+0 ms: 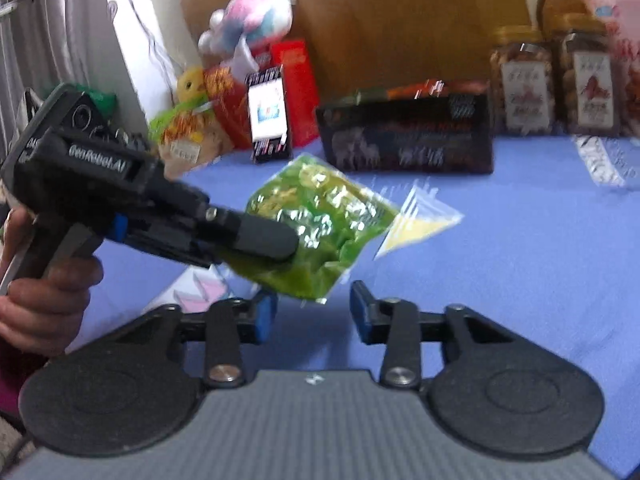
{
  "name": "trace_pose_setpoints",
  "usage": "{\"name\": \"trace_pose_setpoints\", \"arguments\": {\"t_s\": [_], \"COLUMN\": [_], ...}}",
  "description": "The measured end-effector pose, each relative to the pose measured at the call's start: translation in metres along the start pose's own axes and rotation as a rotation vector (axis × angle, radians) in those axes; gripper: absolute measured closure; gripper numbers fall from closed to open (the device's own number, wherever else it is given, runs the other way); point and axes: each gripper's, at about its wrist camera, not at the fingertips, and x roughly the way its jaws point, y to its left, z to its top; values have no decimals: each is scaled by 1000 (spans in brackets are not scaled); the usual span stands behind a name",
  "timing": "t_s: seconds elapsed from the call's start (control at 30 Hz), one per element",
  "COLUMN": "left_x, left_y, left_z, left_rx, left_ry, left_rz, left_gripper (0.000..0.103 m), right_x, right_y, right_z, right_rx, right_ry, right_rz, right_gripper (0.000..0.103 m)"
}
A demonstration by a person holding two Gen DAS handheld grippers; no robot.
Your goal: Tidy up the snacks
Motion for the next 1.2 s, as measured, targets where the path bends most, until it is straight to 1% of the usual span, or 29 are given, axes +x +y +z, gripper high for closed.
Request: {"name": "trace_pose_setpoints", "arguments": {"t_s": [0.13,0.17,0.27,0.3,0.37,0.4,0.43,0.47,0.5,0.53,0.6,0.7,0.77,0.83,0.93,1.0,1.1,1.2], "left_x": [3,4,16,21,36,46,57,68,76,84,91,90,89,84,71,62,54,46], "left_y": [-16,-19,-30,-34,-41,-43,-41,-38,-35,-33,-31,-30,-33,-42,-56,-67,-78,-79], "left_z": [35,45,85,98,129,144,157,169,175,179,178,169,161,151,138,123,98,77], "left_rx": [55,67,114,128,159,160,159,154,153,165,197,234,249,300,349,376,406,403], "left_ry": [-32,-41,-76,-92,-115,-115,-106,-103,-108,-102,-101,-109,-123,-150,-174,-199,-226,-227], "left_rz": [27,32,56,65,110,138,167,213,264,314,337,344,376,429,476,539,655,727], "left_gripper": [85,85,85,84,84,78,72,60,58,58,58,57,57,57,57,54,49,48], "right_x": [-2,1,15,24,45,54,65,71,75,75,65,56,48,40,23,19,12,7], "right_y": [-1,-4,-15,-21,-36,-43,-49,-53,-59,-64,-70,-67,-67,-68,-67,-65,-62,-56], "right_z": [22,32,62,74,98,106,114,118,119,118,107,92,83,76,62,55,42,29], "right_rx": [-57,-67,-78,-81,-60,-53,-52,-55,-54,-36,6,8,49,98,161,198,233,277], "right_ry": [-83,-105,-170,-188,-198,-187,-179,-185,-187,-184,-202,-211,-213,-217,-212,-200,-173,-143], "right_rz": [-67,-86,-120,-146,-173,-186,-227,-275,-314,-317,-282,-292,-275,-259,-243,-236,-230,-209], "right_gripper": [61,61,60,60,60,60,60,60,59,59,59,59,59,59,59,59,59,59]}}
